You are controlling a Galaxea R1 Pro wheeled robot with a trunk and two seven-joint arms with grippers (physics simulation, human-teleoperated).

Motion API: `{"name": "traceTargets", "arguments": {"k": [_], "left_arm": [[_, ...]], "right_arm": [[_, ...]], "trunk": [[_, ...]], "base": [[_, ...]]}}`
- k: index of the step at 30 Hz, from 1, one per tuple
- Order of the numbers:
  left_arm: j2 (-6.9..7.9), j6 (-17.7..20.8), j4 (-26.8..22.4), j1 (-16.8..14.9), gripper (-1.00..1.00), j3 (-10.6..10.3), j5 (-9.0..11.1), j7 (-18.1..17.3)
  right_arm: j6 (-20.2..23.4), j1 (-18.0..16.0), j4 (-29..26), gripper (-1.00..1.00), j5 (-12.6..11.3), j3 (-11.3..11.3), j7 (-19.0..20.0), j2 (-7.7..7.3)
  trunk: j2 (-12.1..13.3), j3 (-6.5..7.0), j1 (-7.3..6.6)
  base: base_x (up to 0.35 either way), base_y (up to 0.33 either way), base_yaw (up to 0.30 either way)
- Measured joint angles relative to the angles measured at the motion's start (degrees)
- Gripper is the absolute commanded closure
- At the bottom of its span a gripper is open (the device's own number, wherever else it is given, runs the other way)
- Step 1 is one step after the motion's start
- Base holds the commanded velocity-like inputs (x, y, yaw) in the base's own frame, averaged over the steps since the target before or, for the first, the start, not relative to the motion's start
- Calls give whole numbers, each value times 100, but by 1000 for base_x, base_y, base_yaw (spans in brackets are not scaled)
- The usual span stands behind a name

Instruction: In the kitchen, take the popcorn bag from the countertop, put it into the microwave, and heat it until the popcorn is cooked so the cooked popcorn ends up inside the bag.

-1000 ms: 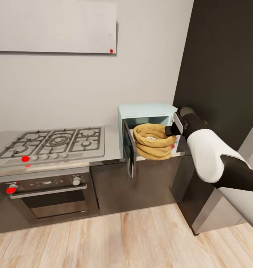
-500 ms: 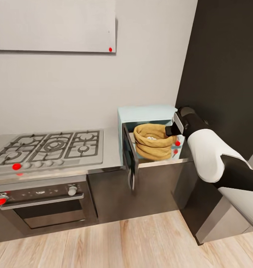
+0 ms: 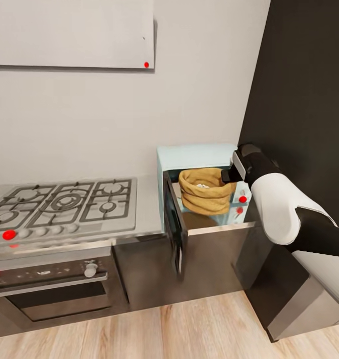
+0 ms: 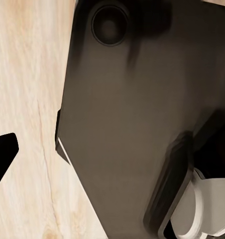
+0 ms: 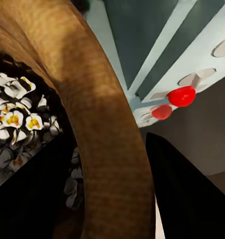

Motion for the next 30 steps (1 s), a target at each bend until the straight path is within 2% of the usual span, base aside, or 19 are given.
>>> {"name": "traceTargets", "arguments": {"k": [18,30], "left_arm": [[0,0,1,-2,-100,-1,0,0],[-2,-2,1,1,-100,15,-2,19]], "right_arm": [[2,116,-44,100,-28,0,0,-1],[-39,128,-43,100,-25,1,4,-9]], "trunk": [[-1,1,0],[0,1,2]], "base": [[169,0,0],[11,18,0]]}}
